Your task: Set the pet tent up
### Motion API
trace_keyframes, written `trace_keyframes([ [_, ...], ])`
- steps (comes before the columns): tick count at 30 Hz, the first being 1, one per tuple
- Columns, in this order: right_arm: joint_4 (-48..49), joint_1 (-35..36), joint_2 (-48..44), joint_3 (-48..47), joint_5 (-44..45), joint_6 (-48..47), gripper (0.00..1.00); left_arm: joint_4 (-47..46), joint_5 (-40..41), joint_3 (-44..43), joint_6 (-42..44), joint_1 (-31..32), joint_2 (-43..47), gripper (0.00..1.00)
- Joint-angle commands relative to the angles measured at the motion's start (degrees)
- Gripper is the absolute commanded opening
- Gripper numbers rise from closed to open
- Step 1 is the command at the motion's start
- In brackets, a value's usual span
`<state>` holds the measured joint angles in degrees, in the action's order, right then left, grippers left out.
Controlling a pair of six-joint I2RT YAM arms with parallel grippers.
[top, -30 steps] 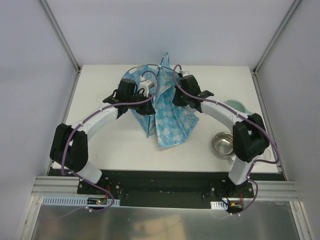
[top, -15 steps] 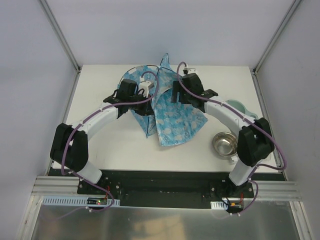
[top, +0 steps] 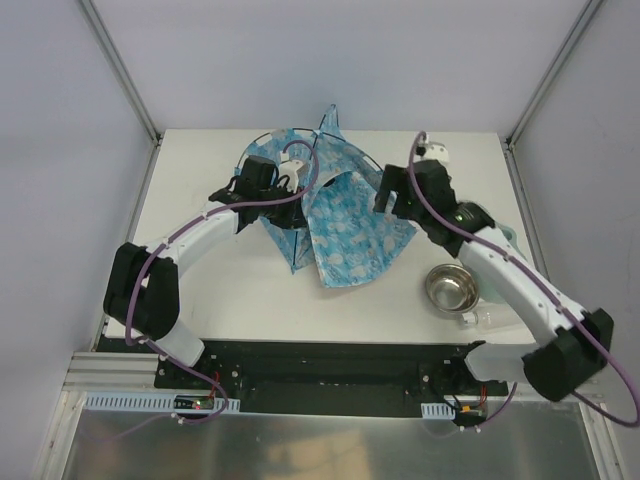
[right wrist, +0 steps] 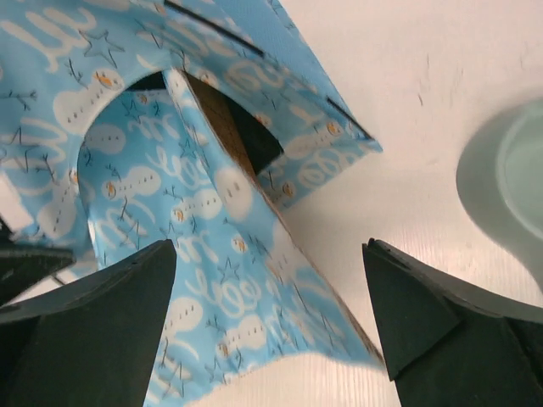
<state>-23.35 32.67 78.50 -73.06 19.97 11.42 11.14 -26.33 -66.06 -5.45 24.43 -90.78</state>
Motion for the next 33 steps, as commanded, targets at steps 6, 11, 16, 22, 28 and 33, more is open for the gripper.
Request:
trace_keyframes([
  [6,7.0,0.3,-21.3,30.8,-13.7,9.6,0.98,4.6,0.9,-0.2,-1.8,0.4,0.0,0.0],
  [11,20.9,0.5,-21.9,41.4,-12.2,11.4,0.96,5.0,1.2,0.8,-1.6,0.3,1.0,0.0],
  [16,32.2,0.4,-14.2,41.9,-11.8,11.8,0.93,5.0,0.8,1.3,-1.9,0.3,1.7,0.0],
  [22,41.4,0.4,-4.3,38.7,-16.8,11.5,0.55,5.0,-0.3,0.6,-2.2,0.4,1.7,0.0],
  [28,39.4,0.4,-3.3,32.4,-19.3,12.5,0.0,5.7,-4.1,0.0,-0.5,0.3,1.5,0.0],
  [33,37.6,0.2,-0.9,26.0,-22.1,14.1,0.0,6.9,-6.5,-0.1,1.0,0.3,1.6,0.0],
])
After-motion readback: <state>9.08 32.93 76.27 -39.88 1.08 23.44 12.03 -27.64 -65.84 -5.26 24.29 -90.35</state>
